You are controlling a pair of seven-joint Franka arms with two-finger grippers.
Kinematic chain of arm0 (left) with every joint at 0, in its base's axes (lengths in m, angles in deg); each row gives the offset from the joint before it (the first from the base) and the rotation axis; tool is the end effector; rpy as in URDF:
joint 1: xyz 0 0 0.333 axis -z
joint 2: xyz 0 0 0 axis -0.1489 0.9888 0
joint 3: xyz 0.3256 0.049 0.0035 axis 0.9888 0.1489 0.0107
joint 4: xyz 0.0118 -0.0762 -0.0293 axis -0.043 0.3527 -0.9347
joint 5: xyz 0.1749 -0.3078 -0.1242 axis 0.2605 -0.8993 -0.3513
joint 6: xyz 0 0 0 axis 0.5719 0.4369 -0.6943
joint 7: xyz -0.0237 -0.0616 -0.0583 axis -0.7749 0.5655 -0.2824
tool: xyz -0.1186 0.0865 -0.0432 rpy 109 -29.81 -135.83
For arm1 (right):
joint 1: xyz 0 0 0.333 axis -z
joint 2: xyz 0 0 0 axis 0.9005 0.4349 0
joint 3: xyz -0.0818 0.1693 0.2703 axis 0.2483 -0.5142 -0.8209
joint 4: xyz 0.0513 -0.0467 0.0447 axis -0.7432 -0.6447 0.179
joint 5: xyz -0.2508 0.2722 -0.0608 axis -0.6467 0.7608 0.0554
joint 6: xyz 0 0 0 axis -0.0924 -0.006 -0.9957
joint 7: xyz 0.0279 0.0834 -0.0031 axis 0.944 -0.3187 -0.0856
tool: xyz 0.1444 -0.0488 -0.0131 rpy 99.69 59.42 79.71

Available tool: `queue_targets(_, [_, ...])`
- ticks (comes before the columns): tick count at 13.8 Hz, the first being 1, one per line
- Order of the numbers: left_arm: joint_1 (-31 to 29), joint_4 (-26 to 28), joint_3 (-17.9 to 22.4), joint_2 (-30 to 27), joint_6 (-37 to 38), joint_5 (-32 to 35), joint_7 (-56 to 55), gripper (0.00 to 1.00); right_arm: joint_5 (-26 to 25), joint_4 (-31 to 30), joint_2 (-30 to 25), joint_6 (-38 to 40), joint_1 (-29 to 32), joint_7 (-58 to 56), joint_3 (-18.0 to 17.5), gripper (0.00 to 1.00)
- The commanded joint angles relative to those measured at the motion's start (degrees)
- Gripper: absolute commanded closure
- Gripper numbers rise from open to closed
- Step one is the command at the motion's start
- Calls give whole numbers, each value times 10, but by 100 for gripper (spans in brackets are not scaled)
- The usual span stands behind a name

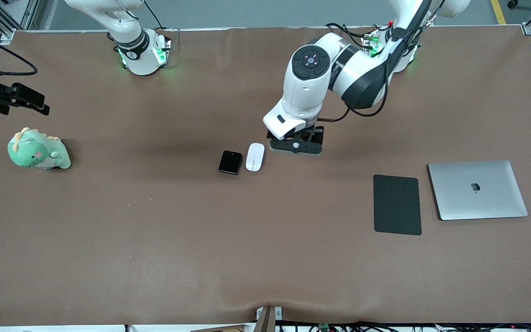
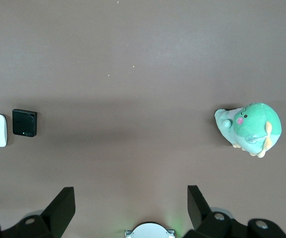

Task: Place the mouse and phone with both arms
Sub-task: 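Lower the left gripper and grasp the white mouse while the right gripper approaches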

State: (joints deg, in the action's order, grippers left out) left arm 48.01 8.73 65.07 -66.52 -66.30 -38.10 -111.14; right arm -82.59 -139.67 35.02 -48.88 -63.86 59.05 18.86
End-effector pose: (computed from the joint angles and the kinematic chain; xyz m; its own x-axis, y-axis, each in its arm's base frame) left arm 0.4892 -0.4567 0.3802 0.9911 -0.1248 0.0466 -0.1272 -0.9904 0.0535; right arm 0.5134 -0.0046 0.6042 0.9925 -0.0350 -0.1173 -0.0377 -0.9991 -0.0206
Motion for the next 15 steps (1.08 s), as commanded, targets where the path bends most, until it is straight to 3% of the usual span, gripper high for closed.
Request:
queue_targets(1, [39, -8, 6, 44, -47, -3, -48, 0, 7, 9, 2, 8, 0, 7, 0, 0])
queue_targets(3, [58, -15, 8, 85, -87, 0, -76, 0, 8, 9, 2, 8, -1, 7, 0, 0])
queue_targets(7, [81, -91, 12, 180, -95, 2, -87, 0, 7, 9, 2, 7, -1, 7, 0, 0])
queue_targets(15, [97, -105, 11, 240, -179, 42, -83, 0, 8, 11, 2, 1, -12, 5, 0, 0])
